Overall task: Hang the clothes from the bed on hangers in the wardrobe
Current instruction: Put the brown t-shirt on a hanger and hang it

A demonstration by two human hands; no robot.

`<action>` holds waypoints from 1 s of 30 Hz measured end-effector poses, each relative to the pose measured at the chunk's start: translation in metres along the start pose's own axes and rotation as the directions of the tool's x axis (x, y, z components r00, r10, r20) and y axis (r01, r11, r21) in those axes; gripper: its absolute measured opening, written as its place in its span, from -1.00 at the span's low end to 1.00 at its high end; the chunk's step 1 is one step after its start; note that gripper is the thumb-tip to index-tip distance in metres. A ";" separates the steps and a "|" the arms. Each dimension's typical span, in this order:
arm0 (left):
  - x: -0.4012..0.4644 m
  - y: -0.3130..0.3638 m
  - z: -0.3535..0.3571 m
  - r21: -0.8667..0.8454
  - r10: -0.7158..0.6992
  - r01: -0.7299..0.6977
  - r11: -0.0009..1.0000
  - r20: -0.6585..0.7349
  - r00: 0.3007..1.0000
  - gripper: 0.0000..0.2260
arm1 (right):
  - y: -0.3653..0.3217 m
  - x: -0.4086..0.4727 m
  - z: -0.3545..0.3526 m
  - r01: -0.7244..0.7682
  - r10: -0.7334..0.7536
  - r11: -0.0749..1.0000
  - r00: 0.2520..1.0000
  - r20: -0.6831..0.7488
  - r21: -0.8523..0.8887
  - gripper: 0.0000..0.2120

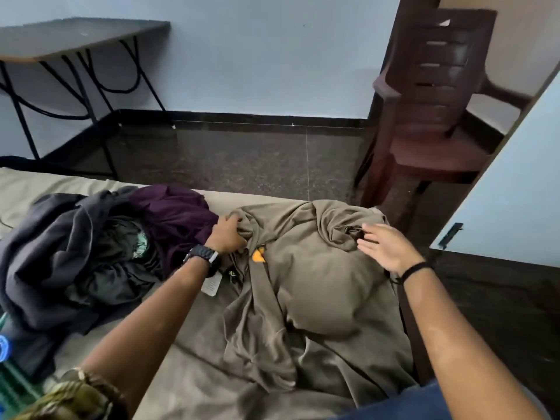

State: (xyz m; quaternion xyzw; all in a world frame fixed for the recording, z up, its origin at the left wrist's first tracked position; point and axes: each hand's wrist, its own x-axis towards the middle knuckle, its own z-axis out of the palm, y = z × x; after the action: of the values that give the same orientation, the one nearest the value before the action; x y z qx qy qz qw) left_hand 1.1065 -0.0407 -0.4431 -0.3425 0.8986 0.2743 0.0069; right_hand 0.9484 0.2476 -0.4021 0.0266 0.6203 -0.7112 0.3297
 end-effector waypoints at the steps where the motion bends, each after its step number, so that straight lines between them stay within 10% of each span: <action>1: -0.001 -0.001 0.004 0.110 -0.018 0.016 0.994 0.015 1.000 -0.36 | 0.010 -0.001 0.003 0.033 -0.033 0.998 0.999 -0.004 -0.060 -0.61; 7: -0.007 -0.024 0.010 0.241 0.068 -0.018 0.970 -0.201 0.977 -0.66 | 0.077 -0.021 0.070 0.299 -0.178 0.750 0.950 0.256 -0.590 -0.85; 13: 0.005 -0.021 -0.007 0.194 -0.001 0.015 0.981 -0.072 0.997 -0.74 | 0.130 -0.029 0.122 0.444 -0.089 0.577 0.868 0.488 -0.685 -0.84; 17: 0.006 -0.004 -0.013 -0.268 0.004 -0.006 0.963 -0.006 1.000 -0.71 | 0.137 -0.031 0.116 0.428 -0.153 0.629 0.886 0.437 -0.649 -0.84; 20: -0.006 0.015 -0.015 -0.710 0.102 0.096 0.698 0.231 0.968 -0.71 | 0.125 -0.029 0.110 0.422 -0.267 0.692 0.904 0.335 -0.586 -0.69; 25: -0.022 0.054 -0.016 -0.851 0.332 0.248 0.463 0.426 0.841 -0.84 | 0.103 -0.027 0.112 0.384 -0.258 0.838 0.905 0.339 -0.387 -0.25; 30: -0.024 0.073 -0.014 -0.939 0.265 0.132 0.317 0.222 0.938 -0.85 | 0.088 -0.023 0.109 0.222 -0.213 0.972 0.970 0.114 -0.074 -0.76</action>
State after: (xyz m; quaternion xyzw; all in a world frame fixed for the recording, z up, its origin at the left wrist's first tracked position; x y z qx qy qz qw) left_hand 1.0818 0.0121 -0.3904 -0.1912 0.5661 0.8001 -0.0524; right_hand 1.0510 0.1586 -0.4425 -0.0934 0.6313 -0.7160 0.2830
